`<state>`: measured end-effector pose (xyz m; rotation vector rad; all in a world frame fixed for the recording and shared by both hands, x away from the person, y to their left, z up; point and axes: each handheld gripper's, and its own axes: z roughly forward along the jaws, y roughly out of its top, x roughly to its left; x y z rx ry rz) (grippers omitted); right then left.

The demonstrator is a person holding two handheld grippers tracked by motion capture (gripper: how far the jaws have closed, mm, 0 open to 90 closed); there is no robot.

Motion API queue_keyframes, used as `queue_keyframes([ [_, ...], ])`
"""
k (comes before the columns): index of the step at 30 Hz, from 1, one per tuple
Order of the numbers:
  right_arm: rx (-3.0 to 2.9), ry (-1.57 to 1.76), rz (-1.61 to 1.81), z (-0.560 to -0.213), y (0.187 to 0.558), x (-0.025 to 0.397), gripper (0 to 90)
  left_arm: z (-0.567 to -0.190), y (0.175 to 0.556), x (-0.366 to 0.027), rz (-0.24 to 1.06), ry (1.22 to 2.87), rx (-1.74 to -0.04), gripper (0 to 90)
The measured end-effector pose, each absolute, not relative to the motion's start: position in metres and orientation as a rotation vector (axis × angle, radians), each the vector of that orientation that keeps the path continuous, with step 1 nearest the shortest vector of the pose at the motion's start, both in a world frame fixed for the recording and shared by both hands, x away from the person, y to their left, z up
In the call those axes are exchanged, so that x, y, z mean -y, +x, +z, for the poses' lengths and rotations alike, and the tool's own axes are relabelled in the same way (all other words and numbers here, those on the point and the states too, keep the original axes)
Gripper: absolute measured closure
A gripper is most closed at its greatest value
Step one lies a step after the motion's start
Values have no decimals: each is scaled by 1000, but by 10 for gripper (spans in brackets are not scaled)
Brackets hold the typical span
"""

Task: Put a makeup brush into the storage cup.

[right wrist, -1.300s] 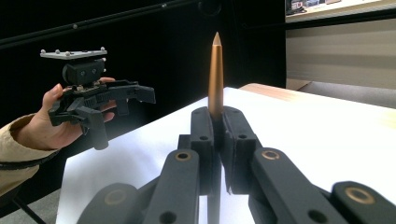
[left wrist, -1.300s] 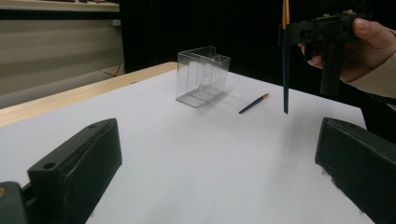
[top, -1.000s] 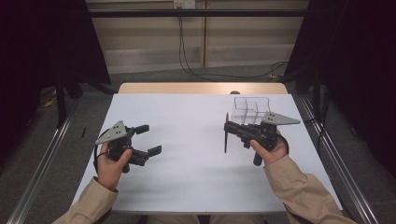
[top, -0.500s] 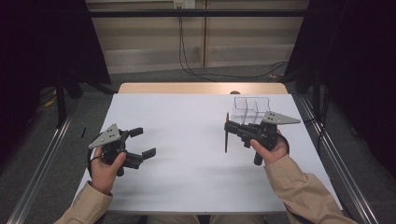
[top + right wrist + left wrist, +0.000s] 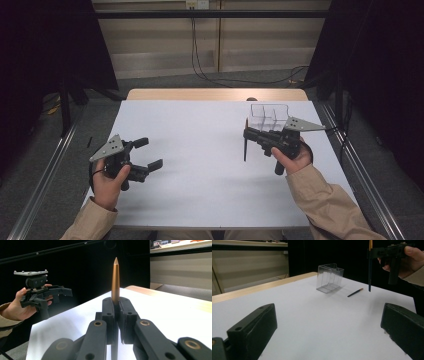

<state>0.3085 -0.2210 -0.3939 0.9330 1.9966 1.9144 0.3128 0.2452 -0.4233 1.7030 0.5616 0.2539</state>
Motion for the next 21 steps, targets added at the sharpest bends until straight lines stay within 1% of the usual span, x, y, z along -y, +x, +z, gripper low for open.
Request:
queue_keyframes([
  [21,-1955,965,1863,-383,325,240,839,-424,313,-243,255,1709,-558,4],
])
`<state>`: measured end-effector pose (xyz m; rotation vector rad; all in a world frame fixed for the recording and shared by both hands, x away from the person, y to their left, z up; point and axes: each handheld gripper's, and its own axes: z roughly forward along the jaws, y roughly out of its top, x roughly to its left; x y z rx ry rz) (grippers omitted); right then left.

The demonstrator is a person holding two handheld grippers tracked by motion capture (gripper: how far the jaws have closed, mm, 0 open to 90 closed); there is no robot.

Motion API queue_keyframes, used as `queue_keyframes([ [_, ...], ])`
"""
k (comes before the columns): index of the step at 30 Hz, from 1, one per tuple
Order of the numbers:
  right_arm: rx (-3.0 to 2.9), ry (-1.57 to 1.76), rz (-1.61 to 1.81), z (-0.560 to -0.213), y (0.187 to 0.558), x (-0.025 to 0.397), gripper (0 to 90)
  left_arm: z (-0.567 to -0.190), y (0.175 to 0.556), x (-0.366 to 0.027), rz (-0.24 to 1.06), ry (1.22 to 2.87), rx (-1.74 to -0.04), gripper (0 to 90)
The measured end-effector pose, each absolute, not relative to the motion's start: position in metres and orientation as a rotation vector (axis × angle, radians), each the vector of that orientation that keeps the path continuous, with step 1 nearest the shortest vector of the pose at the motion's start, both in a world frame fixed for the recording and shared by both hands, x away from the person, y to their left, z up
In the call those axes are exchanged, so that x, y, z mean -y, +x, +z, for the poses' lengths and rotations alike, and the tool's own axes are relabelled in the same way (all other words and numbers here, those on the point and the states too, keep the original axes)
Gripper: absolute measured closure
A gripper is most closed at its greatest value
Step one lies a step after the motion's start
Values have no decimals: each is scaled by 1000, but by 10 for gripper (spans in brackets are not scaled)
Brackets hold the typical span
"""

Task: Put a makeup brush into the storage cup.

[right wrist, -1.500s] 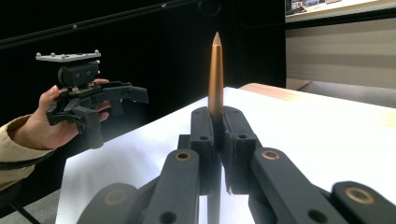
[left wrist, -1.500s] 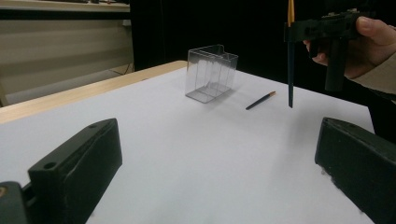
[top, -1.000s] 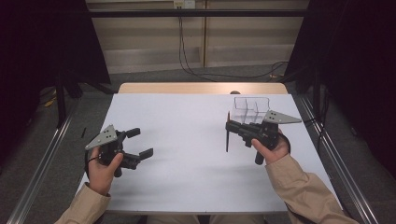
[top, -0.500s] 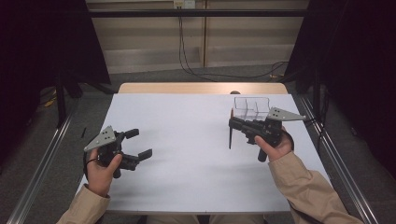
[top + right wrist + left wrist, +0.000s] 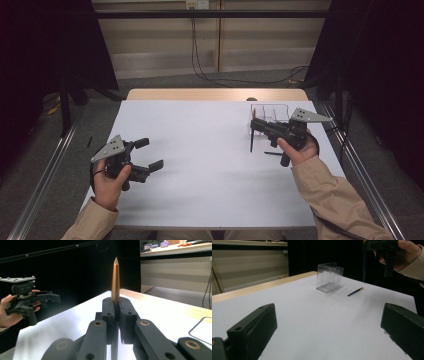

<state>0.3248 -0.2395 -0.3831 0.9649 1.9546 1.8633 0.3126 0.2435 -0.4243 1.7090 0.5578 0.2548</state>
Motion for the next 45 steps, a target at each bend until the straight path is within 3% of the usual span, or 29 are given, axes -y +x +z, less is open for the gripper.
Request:
queue_keyframes([
  [45,-1800,1041,1731,-362,363,289,839,-423,312,-244,280,1712,-545,0],
])
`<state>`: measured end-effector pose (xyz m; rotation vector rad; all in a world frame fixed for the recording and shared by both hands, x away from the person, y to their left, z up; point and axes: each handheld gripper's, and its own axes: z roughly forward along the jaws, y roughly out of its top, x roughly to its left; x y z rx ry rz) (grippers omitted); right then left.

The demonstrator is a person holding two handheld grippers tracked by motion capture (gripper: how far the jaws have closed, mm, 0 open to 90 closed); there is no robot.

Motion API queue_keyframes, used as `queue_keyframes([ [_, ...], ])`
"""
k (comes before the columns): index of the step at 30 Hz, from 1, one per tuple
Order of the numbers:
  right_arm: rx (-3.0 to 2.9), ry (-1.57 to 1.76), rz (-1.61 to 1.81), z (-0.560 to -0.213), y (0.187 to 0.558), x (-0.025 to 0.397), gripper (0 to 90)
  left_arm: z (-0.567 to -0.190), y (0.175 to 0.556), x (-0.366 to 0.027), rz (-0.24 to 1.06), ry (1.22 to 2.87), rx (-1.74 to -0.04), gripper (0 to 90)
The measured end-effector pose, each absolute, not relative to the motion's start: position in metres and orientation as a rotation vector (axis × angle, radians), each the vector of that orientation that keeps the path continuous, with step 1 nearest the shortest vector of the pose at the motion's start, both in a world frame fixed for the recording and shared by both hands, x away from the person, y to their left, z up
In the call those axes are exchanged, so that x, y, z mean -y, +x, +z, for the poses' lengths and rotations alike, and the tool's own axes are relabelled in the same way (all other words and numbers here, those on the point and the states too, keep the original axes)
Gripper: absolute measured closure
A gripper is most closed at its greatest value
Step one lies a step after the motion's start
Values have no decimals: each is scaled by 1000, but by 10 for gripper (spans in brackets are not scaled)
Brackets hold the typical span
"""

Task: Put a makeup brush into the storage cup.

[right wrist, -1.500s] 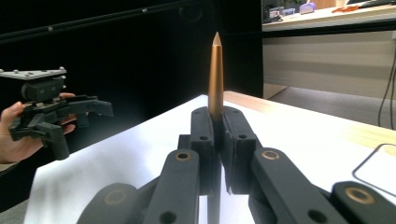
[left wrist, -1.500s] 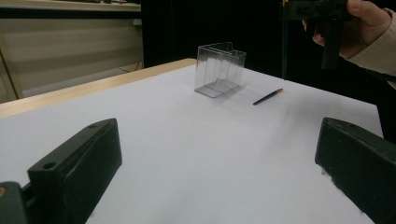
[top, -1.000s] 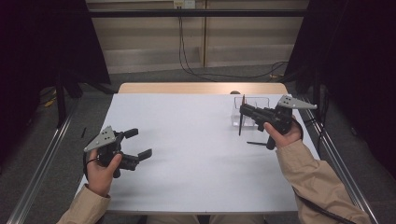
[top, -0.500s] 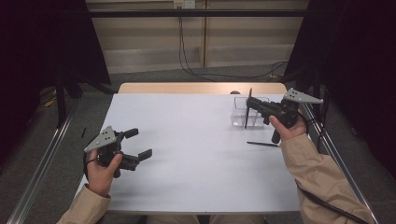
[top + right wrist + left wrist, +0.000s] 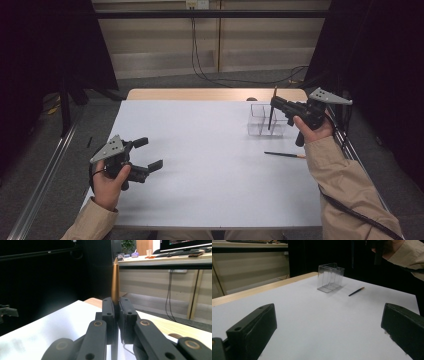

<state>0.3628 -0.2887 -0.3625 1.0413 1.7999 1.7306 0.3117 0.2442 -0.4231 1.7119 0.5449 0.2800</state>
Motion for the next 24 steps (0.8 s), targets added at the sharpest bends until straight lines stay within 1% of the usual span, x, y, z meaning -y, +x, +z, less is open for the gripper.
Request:
queue_keyframes([
  [24,-1712,1098,1648,-360,380,316,839,-423,312,-246,286,1712,-540,2],
])
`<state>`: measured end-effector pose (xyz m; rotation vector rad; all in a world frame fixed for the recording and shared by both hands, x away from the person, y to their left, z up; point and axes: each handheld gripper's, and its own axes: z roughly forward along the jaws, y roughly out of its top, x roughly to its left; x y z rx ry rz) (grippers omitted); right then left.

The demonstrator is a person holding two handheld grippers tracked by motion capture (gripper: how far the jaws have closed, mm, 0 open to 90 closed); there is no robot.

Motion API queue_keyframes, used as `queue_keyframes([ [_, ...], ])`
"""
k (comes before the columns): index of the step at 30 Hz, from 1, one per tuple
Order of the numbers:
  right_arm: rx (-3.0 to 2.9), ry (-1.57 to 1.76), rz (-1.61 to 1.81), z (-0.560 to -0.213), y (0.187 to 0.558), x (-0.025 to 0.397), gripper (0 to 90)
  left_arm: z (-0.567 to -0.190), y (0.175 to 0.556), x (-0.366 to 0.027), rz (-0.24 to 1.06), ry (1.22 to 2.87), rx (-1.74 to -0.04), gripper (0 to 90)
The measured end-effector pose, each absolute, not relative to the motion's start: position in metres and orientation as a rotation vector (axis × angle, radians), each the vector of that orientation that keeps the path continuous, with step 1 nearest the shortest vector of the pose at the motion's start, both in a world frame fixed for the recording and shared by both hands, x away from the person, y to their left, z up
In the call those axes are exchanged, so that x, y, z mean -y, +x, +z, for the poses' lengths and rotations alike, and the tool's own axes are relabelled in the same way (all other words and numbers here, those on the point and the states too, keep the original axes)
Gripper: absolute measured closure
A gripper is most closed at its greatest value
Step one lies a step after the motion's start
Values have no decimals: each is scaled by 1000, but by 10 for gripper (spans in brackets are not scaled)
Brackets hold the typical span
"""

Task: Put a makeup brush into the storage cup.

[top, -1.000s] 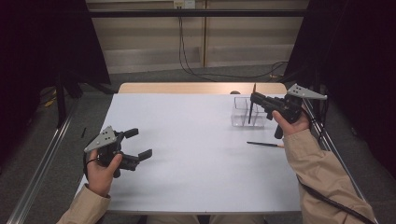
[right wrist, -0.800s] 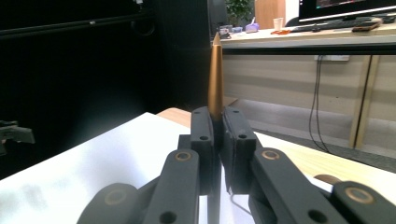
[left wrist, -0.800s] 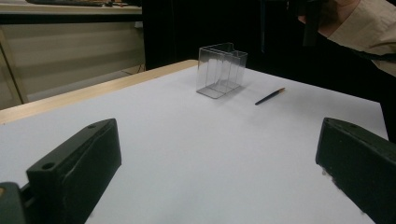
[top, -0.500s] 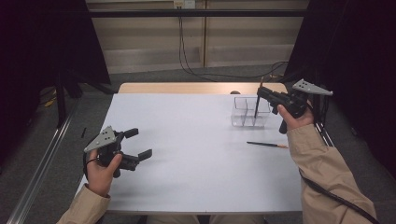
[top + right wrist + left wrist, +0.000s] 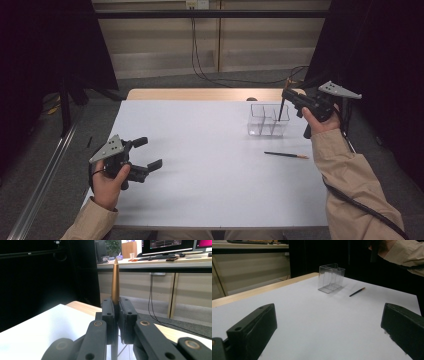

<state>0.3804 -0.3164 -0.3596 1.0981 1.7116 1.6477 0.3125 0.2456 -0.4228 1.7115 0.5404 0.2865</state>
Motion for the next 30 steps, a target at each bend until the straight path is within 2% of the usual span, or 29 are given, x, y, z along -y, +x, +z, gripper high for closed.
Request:
queue_keyframes([
  [30,-1674,1137,1562,-377,399,326,839,-423,313,-247,282,1703,-546,3],
])
